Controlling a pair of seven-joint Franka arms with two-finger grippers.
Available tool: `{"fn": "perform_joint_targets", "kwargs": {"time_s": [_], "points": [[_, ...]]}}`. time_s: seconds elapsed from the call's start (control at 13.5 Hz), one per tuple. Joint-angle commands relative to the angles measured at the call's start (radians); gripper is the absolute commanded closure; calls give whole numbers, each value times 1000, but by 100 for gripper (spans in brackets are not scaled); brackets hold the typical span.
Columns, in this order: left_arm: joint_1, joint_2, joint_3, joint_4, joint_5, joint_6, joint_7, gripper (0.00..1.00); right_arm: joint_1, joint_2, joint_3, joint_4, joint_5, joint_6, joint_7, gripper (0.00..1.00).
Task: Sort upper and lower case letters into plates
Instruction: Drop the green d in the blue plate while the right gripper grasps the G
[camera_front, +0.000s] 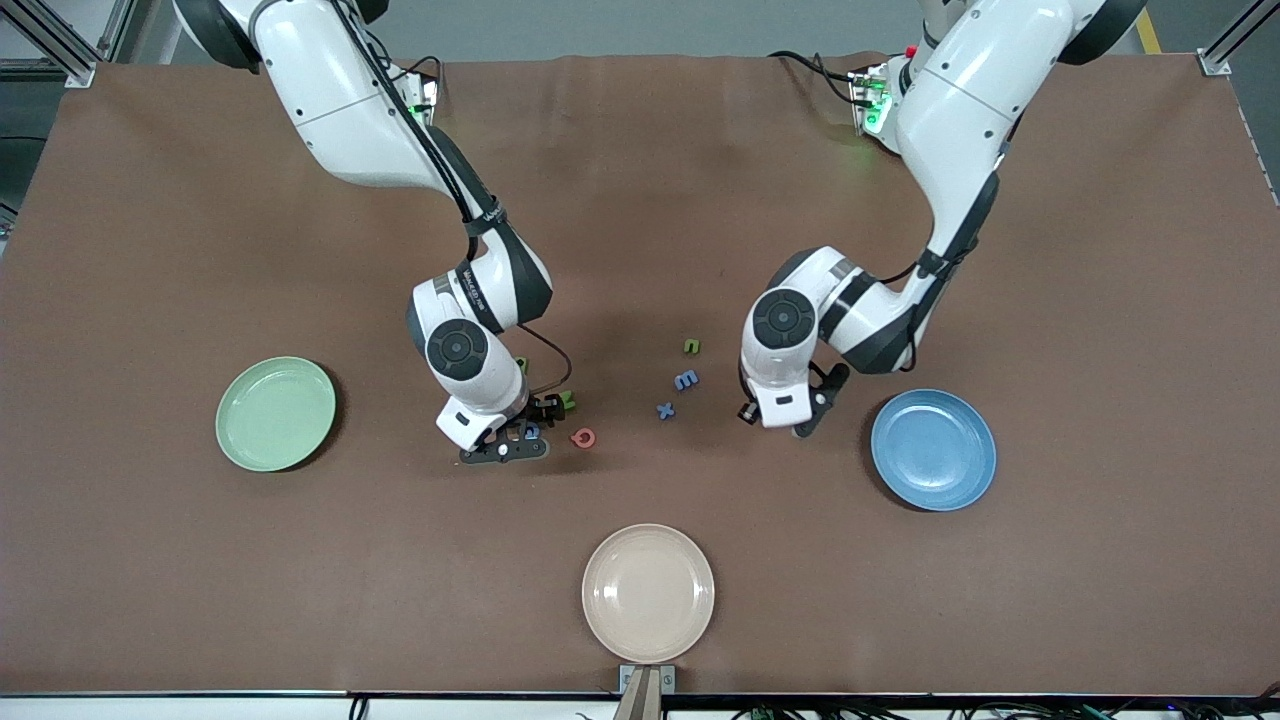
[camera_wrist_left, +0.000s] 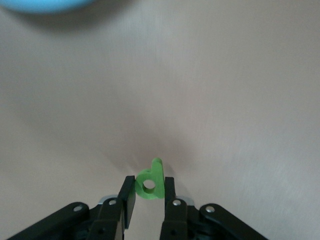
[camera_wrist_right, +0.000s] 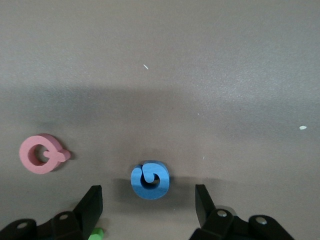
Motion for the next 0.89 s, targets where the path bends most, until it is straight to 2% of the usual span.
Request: {"fn": "perform_joint_targets", "kwargs": {"time_s": [0.0, 0.15, 0.3, 0.37, 0.52, 0.59, 0.67, 0.74, 0.81], "points": [[122, -94, -6, 4, 10, -116, 250, 100, 1, 19, 0, 18, -10, -1, -4, 22], [202, -118, -9, -5, 7, -144, 393, 100, 1, 26, 0, 18, -14, -1, -5, 28], [262, -118, -9, -17, 8, -157, 492, 100, 1, 27, 0, 20, -17, -1, -15, 39], [299, -115, -11, -22, 10, -157, 536, 99, -1, 27, 0, 26, -17, -1, -32, 41], [360, -98, -11, -28, 11, -144, 591, 96, -2, 27, 0, 44, -19, -2, -43, 42], [377, -81, -11, -24, 11, -135, 592, 90, -4, 27, 0, 44, -19, -2, -41, 41], [400, -73, -11, -28, 11, -121, 593, 57, -2, 27, 0, 44, -19, -2, -41, 42], [407, -73, -11, -33, 11, -118, 593, 5, -2, 29, 0, 44, -19, -2, -41, 42], [410, -76, -11, -31, 11, -118, 592, 0, -2, 35, 0, 44, -19, -1, -41, 42]]}}
